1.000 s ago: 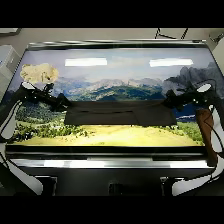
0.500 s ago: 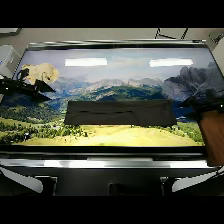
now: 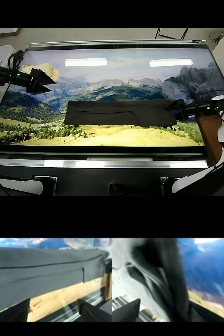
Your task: Fold the clothes and pants, and hang the long-sleeved shirts on hangers.
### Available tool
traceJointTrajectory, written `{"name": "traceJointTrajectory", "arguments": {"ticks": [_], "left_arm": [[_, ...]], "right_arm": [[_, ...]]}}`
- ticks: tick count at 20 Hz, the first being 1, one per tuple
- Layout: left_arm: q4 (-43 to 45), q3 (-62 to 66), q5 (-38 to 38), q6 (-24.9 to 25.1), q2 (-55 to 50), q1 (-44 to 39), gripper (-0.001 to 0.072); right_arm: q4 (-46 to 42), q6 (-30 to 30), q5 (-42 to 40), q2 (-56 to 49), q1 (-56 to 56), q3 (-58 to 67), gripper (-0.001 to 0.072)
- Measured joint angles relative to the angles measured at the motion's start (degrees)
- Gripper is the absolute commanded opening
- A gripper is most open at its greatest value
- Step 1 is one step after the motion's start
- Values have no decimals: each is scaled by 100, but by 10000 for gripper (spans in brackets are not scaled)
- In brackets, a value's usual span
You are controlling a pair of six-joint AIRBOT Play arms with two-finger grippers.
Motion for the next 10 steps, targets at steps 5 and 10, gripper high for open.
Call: {"name": "traceJointTrajectory", "arguments": {"ticks": [5,10], "left_arm": [[0,0,175,0,177,-688,339],[42,-2,1346,205,-59,-1871,25]], "right_arm": [[-33,-101,-516,20,334,-20,39],[203,164,-444,901,684,-17,39]]}}
